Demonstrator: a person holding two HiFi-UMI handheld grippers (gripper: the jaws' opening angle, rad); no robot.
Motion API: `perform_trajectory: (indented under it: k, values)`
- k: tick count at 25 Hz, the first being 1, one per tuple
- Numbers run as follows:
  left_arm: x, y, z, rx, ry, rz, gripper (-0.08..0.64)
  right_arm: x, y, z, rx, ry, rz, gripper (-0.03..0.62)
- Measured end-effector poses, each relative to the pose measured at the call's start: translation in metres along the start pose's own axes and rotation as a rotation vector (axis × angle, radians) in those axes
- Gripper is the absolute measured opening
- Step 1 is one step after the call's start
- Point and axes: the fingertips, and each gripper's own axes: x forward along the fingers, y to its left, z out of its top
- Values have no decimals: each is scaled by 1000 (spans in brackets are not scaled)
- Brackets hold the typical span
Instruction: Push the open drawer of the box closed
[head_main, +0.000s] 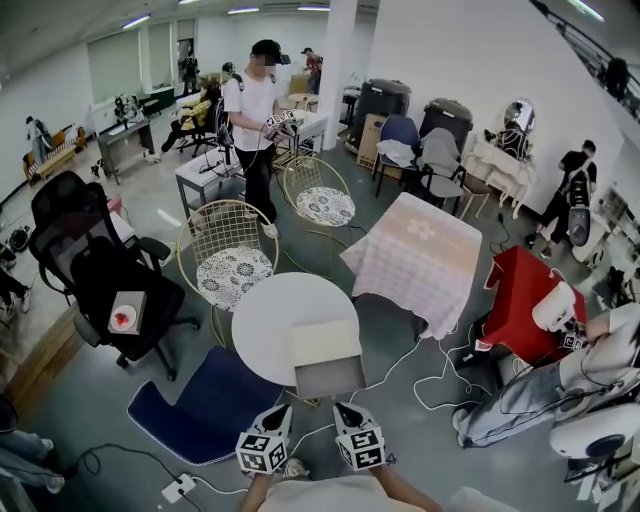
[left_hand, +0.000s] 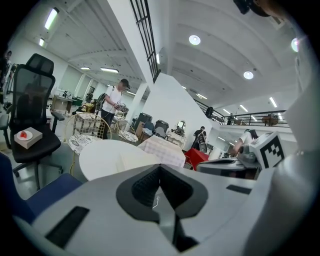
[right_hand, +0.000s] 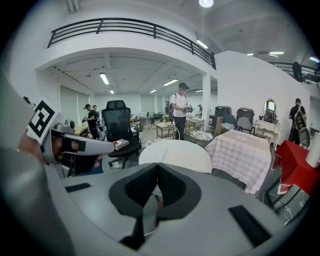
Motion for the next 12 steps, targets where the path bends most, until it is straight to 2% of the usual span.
perform_trajectory:
  k: [4,12]
  values:
    - [8,-1,0,8,10,12,12,5,-10,-2,14,-1,8,17]
    - [27,-24,-11,-7,19,76,12,1,-39,-12,4,0,77,15]
